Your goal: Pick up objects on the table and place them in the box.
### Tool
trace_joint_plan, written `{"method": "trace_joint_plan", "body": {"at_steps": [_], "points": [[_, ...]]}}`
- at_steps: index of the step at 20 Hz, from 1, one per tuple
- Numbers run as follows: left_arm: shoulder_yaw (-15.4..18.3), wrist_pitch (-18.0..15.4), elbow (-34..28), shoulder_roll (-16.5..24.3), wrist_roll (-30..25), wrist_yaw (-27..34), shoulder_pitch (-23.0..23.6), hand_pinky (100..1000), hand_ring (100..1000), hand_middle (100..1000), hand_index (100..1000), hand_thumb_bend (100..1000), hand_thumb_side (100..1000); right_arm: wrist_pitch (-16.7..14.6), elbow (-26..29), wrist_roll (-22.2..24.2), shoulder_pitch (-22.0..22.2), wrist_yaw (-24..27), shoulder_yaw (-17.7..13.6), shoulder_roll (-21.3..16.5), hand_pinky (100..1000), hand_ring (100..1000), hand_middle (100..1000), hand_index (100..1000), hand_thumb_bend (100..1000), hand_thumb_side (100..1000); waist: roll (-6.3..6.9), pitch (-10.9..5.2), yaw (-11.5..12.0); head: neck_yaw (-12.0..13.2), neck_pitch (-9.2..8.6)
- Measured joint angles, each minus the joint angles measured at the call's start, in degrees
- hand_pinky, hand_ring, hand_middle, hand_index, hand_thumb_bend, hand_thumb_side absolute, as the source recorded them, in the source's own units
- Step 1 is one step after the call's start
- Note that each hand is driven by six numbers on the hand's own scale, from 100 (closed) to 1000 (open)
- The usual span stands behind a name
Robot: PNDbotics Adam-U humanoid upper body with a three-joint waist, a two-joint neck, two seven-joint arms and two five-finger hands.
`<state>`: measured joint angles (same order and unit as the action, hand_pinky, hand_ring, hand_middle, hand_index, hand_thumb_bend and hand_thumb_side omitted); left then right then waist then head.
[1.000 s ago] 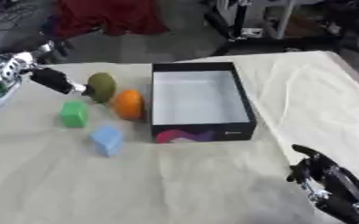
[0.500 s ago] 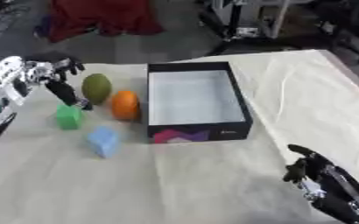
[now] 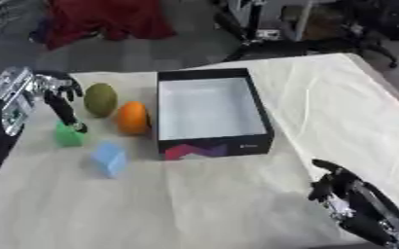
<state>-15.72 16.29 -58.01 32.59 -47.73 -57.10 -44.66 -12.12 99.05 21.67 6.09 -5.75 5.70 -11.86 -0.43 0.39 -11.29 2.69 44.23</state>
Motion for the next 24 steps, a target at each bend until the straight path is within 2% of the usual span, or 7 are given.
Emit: {"method": "trace_joint_plan", "body": {"at_steps": [13, 15, 16, 17, 18, 22, 24], "points": [[1.7, -0.8, 6.0, -0.9, -3.4, -1.5, -0.3, 739, 693, 740, 854, 440, 169, 0.0, 0.0, 0.0, 0.0, 0.0, 0.0, 0.0, 839, 563, 484, 922, 100, 470, 0.0, 0.0, 0.0, -0.4, 0.0], [1.9, -0.8, 6.3, -1.0, -3.4, -1.7, -0.3, 720, 660, 704, 826, 368, 164, 0.0, 0.0, 0.0, 0.0, 0.0, 0.0, 0.0, 839, 563, 484, 923, 100, 470, 0.0, 0.0, 0.0, -0.4, 0.0], [1.9, -0.8, 6.4, -1.0, -3.4, -1.9, -0.2, 697, 623, 661, 794, 285, 163, 0.0, 0.0, 0.0, 0.0, 0.0, 0.0, 0.0, 839, 563, 484, 923, 100, 470, 0.0, 0.0, 0.0, -0.4, 0.0], [1.9, -0.7, 6.5, -1.0, -3.3, -2.1, -0.2, 687, 612, 645, 783, 263, 163, 0.0, 0.0, 0.0, 0.0, 0.0, 0.0, 0.0, 839, 563, 484, 923, 100, 470, 0.0, 0.0, 0.0, -0.5, 0.0], [1.9, -0.6, 6.5, -1.0, -3.2, -2.4, -0.2, 649, 566, 591, 738, 203, 162, 0.0, 0.0, 0.0, 0.0, 0.0, 0.0, 0.0, 839, 563, 484, 923, 100, 470, 0.0, 0.0, 0.0, -0.5, 0.0], [2.4, 0.1, 6.2, -1.2, -1.4, -3.3, -0.2, 578, 479, 489, 640, 154, 172, 0.0, 0.0, 0.0, 0.0, 0.0, 0.0, 0.0, 839, 562, 484, 923, 100, 470, -0.02, 0.0, 0.0, -0.5, 0.0], [2.9, 0.4, 5.2, -1.1, -0.6, -3.4, -0.2, 575, 473, 481, 629, 152, 187, 0.0, 0.0, 0.0, 0.0, 0.0, 0.0, 0.0, 839, 562, 484, 923, 100, 470, -0.02, 0.0, 0.0, -0.5, 0.0]]}}
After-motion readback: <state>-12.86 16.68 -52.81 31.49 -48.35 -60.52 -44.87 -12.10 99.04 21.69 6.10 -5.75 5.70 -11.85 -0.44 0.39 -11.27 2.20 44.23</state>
